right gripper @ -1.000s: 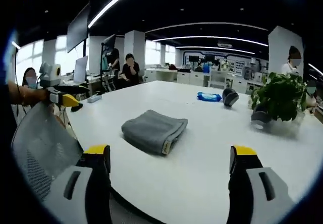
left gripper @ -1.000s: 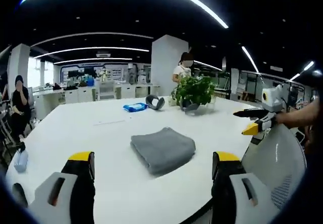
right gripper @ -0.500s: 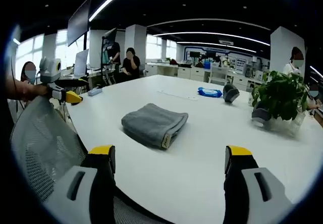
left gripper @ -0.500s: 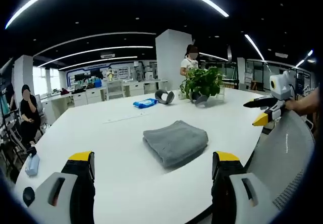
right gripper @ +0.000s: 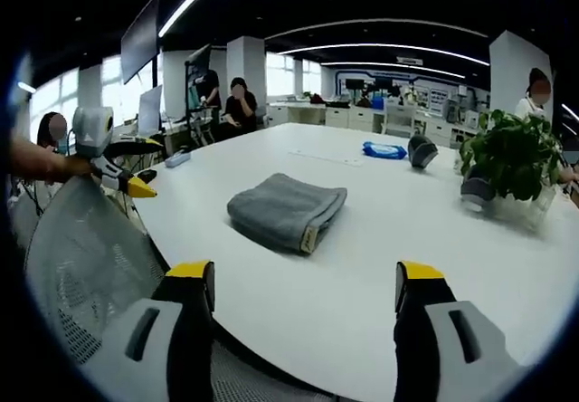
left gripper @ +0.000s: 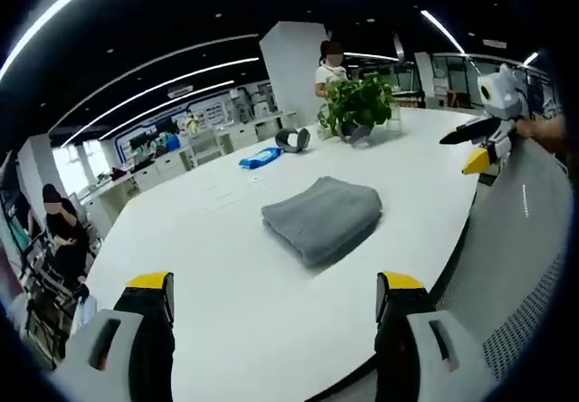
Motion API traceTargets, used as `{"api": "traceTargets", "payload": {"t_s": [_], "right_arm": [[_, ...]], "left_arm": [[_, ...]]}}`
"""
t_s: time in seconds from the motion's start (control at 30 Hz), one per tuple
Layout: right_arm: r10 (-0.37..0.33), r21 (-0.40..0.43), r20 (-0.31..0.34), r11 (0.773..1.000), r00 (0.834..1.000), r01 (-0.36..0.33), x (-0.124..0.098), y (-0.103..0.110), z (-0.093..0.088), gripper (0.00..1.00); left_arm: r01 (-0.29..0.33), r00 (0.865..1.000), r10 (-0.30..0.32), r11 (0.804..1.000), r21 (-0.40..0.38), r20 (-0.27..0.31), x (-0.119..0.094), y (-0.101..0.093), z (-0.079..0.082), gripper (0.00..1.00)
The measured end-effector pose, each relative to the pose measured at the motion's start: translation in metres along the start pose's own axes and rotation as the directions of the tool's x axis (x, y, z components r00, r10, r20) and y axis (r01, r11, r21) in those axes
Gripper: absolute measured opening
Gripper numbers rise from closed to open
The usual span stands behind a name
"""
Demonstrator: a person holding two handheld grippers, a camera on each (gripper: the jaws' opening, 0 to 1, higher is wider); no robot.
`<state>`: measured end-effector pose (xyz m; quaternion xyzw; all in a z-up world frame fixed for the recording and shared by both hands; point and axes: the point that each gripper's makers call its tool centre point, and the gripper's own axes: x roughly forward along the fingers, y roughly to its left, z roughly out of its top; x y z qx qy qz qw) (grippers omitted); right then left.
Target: Fold the towel on the table until its edges align and the towel forms a compact rectangular stack.
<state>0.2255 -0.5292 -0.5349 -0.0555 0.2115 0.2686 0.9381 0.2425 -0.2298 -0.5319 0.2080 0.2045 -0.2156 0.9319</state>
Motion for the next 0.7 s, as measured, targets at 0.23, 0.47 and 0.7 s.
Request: {"api": "traceTargets", "payload": {"t_s": [0.23, 0.47, 0.7], "right_arm": [[0.020, -0.001, -0.006, 1.000, 1.000, -0.020, -0.001, 0.003, -0.004, 0.75], [0.039, -0.009, -0.018, 0.999, 0.999, -0.039, 0.001, 0.008, -0.006, 0.72], [0.027, -0.007, -0.013, 1.000, 1.000, -0.027, 0.000, 0.007, -0.006, 0.72]], "left_arm": [[0.026, 0.998, -0.035, 0.988, 0.150, 0.051, -0.006, -0.020, 0.014, 0.53], [0.049, 0.998, -0.048, 0.999, -0.020, 0.049, -0.003, -0.009, 0.005, 0.64], [0.052, 0.997, -0.048, 0.997, -0.059, 0.061, -0.004, -0.009, 0.005, 0.67]]}}
